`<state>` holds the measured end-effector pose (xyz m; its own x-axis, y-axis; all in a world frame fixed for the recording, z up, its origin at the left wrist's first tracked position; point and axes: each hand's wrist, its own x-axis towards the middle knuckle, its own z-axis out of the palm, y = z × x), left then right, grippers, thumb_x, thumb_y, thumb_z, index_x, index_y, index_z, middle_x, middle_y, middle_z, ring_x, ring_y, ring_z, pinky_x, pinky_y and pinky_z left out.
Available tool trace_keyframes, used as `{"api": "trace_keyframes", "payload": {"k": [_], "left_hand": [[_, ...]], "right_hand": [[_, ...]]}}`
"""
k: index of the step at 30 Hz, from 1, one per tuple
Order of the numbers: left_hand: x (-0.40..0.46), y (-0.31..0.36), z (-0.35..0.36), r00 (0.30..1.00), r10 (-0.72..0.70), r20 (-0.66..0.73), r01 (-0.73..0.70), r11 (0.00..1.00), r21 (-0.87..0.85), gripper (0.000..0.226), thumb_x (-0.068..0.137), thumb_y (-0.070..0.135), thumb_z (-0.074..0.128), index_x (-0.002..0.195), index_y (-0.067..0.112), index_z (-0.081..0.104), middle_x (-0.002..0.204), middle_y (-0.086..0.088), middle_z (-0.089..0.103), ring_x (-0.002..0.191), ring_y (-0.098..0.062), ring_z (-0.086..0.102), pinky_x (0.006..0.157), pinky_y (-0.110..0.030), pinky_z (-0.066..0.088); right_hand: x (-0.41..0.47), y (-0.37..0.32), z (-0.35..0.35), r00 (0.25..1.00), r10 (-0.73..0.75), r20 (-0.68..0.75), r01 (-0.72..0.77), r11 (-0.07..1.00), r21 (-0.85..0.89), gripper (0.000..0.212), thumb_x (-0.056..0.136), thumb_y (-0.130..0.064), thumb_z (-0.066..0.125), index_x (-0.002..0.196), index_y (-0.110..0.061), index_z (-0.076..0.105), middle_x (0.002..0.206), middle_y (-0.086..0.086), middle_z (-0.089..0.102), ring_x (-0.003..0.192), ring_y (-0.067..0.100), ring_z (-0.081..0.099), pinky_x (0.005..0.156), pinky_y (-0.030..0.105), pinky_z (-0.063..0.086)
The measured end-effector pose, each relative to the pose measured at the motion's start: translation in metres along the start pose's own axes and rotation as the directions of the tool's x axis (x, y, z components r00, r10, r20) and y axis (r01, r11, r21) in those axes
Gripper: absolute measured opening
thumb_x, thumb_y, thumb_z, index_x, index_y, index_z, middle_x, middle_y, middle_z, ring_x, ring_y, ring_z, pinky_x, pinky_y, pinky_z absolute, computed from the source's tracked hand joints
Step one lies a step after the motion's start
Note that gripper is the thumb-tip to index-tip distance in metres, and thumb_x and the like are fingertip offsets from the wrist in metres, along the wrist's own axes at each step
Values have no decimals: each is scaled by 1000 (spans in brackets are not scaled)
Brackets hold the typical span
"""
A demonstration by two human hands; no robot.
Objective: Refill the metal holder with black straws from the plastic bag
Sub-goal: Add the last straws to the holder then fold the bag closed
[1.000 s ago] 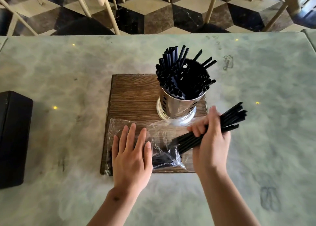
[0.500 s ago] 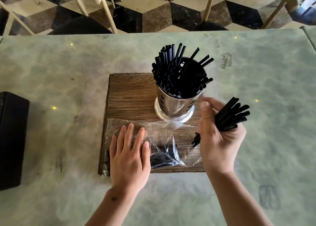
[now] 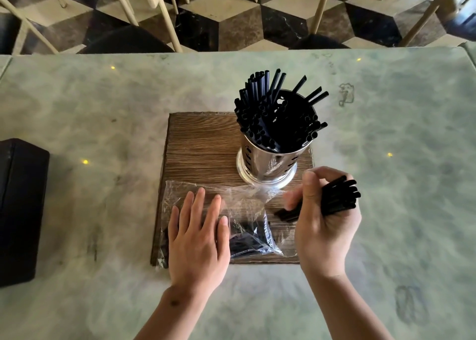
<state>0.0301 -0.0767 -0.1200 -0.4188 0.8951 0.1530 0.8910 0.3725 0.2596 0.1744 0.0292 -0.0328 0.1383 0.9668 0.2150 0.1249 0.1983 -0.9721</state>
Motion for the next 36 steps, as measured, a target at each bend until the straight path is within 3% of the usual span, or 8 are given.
{"api": "trace_keyframes", "payload": {"k": [4, 7, 9, 13, 16, 22, 30, 36], "left_hand": [[0, 1, 0, 1000, -4, 9, 4, 1000, 6, 53, 107, 40, 32, 144, 16, 63, 159, -14, 50, 151, -34, 42, 123, -57, 30], [0, 1, -1, 1000, -3, -1, 3, 1000, 9, 52, 107, 39, 33, 142, 16, 64, 158, -14, 51, 150, -35, 44, 123, -56, 29], [1, 1, -1, 1000, -2, -8, 2, 1000, 2, 52, 106, 39, 34, 142, 16, 65, 157, -14, 52, 149, -36, 45, 123, -55, 29], [0, 0, 0, 1000, 1, -4, -1, 1000, 2, 51, 106, 39, 34, 140, 17, 66, 156, -13, 54, 148, -36, 47, 123, -53, 27], [1, 0, 1, 1000, 4, 4, -4, 1000, 7, 57, 110, 44, 25, 141, 18, 65, 157, -13, 53, 147, -36, 48, 122, -52, 26], [-1, -1, 4, 999, -8, -33, 8, 1000, -19, 50, 105, 39, 37, 137, 17, 69, 155, -13, 55, 144, -37, 51, 120, -56, 34], [1, 1, 2, 999, 4, -45, -5, 999, -36, 49, 105, 38, 38, 136, 17, 69, 155, -13, 56, 145, -35, 51, 121, -55, 33], [2, 1, 0, 1000, -2, -29, 1, 1000, -28, 49, 102, 37, 40, 135, 18, 70, 153, -13, 57, 144, -35, 53, 118, -57, 37]], "right_hand": [[1, 0, 1, 994, 93, 54, -93, 996, -16, 53, 87, -65, 68, 72, -15, 57, 56, 12, 57, 51, 35, 51, 48, 40, 44], [-2, -1, 4, 983, 121, 137, -119, 993, -26, 67, 88, -65, 68, 63, -6, 49, 52, 18, 52, 50, 39, 48, 47, 45, 40], [-3, -2, 6, 973, 137, 187, -134, 991, -27, 59, 91, -54, 68, 61, -9, 46, 48, 14, 50, 46, 40, 51, 47, 47, 43], [17, -26, 0, 965, 123, 233, -113, 992, -56, 50, 90, -54, 62, 55, -21, 50, 42, 4, 47, 38, 14, 43, 44, 26, 39], [51, -62, -6, 964, 120, 237, -120, 993, -14, 64, 92, -52, 63, 57, -3, 40, 48, 17, 33, 44, 32, 29, 41, 40, 25], [117, -128, -8, 902, 64, 428, -16, 993, -114, 46, 85, -25, 64, 60, -4, 31, 49, 11, 27, 47, 22, 22, 42, 38, 19], [151, -176, 41, 958, -96, 269, 49, 983, 176, 49, 100, -25, 54, 59, -11, 31, 49, -3, 30, 45, 23, 20, 47, 30, 19], [146, -164, 60, 967, -175, 183, 145, 976, 162, 46, 97, -24, 54, 58, -18, 31, 47, -5, 32, 43, 19, 26, 44, 27, 20]]}}
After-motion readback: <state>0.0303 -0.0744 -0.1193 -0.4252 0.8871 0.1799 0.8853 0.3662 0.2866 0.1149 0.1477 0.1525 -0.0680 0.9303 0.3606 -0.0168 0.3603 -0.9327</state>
